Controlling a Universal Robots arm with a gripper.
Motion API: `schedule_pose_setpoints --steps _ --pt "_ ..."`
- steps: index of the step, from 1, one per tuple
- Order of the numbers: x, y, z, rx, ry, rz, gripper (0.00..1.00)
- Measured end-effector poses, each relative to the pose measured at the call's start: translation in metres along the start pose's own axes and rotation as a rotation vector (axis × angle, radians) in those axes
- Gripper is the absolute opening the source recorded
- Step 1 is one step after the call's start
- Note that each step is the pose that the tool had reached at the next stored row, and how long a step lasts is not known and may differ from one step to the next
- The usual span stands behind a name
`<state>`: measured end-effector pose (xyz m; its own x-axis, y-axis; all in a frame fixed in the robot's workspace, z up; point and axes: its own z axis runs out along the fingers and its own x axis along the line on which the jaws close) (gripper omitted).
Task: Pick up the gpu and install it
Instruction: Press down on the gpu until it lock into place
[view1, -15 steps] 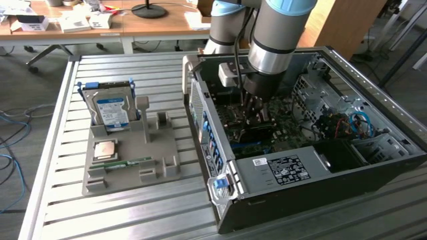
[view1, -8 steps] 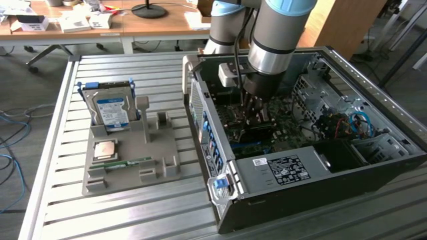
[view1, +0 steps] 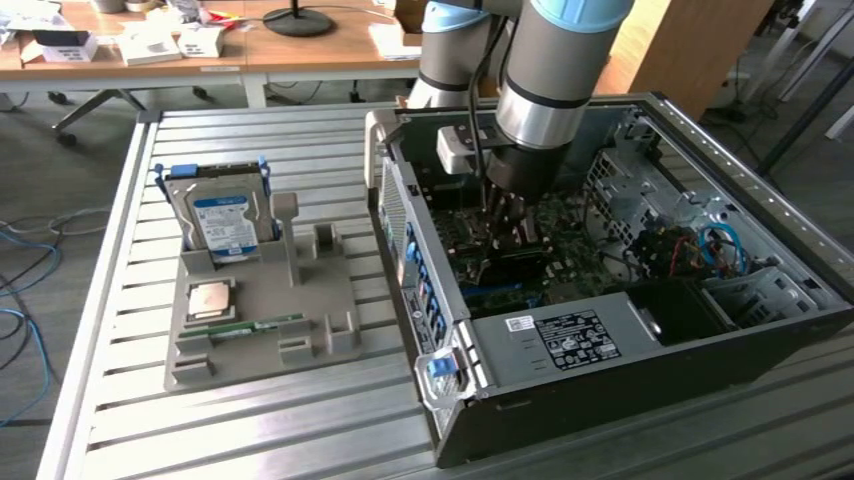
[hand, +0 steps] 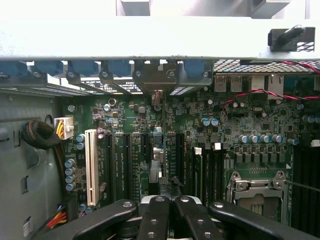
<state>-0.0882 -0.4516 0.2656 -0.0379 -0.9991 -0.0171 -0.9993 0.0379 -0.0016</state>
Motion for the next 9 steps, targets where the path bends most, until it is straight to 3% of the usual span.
schedule_pose_setpoints --steps 9 --pt "0.0 0.0 0.0001 0.0001 0.0 0.0 0.11"
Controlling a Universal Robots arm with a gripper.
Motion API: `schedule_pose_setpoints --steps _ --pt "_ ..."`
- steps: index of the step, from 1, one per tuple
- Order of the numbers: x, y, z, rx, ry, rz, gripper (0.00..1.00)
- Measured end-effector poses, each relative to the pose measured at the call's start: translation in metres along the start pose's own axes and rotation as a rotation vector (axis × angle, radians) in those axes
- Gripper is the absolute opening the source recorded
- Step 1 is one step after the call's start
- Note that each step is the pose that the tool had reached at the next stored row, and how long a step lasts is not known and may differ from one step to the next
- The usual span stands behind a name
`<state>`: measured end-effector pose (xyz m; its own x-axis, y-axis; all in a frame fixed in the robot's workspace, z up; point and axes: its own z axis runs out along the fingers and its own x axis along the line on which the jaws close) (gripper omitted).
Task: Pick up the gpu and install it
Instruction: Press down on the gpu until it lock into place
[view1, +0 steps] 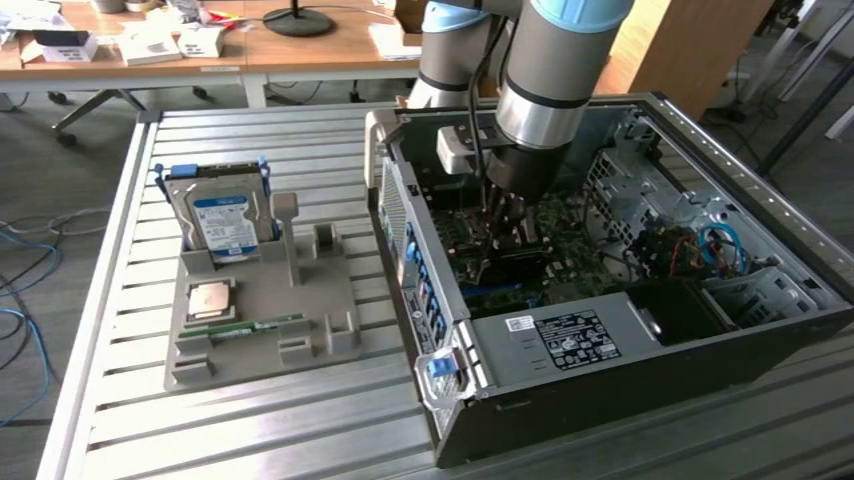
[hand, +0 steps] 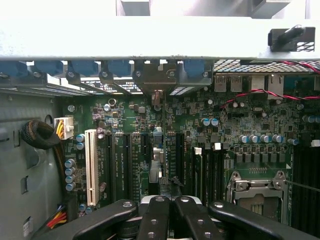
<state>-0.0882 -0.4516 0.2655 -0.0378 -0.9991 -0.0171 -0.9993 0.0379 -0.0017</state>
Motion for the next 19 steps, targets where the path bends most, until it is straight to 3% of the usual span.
schedule_pose_setpoints --steps 15,16,19 --pt "0.0 0.0001 0.0012 0.0 -0.0001 0.0 0.11" --pt "-0.0002 0.0 0.0025 0.0009 -0.0022 0.0 0.11" --pt "0.0 0.0001 0.0021 0.0 -0.0001 0.0 0.11"
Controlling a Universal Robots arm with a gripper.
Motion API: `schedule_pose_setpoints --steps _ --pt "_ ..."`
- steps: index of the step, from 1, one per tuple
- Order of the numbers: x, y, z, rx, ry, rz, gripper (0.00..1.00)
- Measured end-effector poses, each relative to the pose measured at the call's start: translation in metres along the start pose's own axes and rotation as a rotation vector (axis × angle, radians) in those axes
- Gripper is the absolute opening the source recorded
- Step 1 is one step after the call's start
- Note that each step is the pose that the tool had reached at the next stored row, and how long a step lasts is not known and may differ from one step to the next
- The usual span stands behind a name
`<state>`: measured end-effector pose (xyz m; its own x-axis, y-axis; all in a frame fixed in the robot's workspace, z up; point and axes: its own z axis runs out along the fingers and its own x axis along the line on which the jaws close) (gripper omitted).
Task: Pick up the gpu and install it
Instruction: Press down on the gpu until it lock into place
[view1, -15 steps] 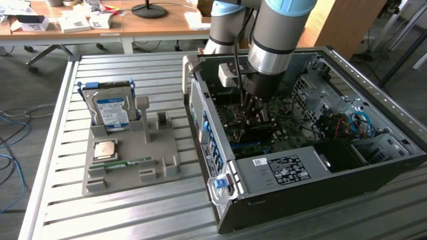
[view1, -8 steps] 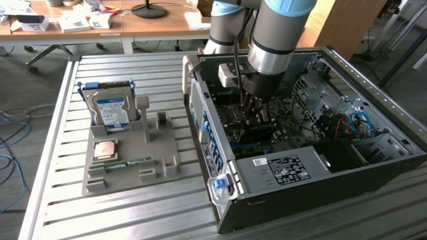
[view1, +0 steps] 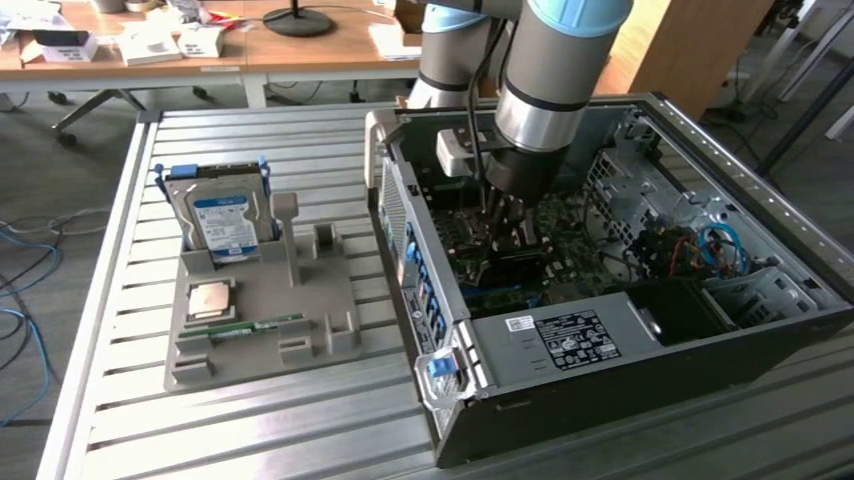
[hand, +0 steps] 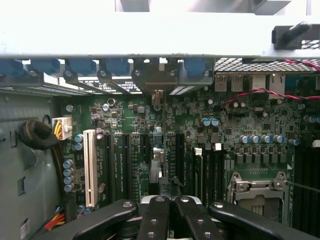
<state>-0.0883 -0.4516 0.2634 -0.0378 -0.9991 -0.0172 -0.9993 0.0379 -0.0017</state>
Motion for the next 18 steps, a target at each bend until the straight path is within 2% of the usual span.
schedule_pose_setpoints --steps 15,18 --pt "0.0001 0.0005 0.0011 0.0001 -0.0001 0.0 0.11" --pt "0.0 0.0005 -0.0021 0.0003 -0.0005 0.0 0.11"
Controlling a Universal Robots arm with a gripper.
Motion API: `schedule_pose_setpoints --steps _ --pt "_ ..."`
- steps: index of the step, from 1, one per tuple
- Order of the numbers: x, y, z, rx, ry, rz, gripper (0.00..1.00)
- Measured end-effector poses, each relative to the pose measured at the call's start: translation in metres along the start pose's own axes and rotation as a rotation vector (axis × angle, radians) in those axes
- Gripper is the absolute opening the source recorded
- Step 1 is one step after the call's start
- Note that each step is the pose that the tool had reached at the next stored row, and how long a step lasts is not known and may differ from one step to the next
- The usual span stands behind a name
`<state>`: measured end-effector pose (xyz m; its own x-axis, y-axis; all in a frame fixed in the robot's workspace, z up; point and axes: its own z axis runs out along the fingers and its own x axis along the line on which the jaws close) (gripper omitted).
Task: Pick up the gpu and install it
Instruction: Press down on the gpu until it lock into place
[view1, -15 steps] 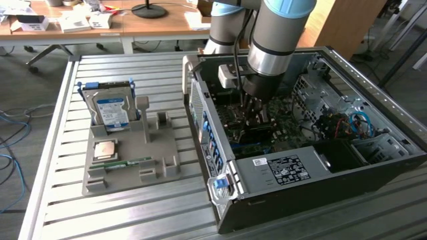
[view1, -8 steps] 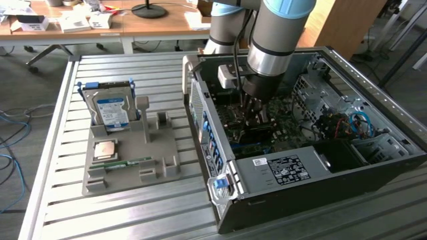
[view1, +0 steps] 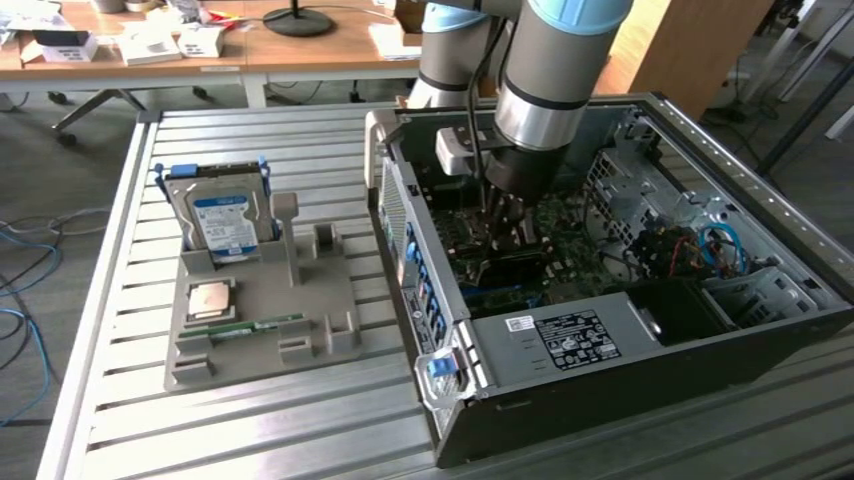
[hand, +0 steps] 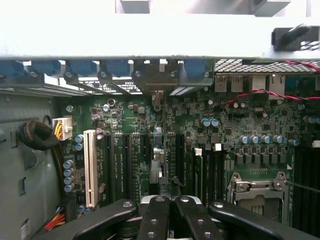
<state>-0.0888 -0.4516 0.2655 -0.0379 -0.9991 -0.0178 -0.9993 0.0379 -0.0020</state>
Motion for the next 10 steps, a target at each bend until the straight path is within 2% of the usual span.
schedule_pose_setpoints --steps 10 --pt "0.0 0.0 -0.0257 -0.0001 0.0003 0.0 0.11"
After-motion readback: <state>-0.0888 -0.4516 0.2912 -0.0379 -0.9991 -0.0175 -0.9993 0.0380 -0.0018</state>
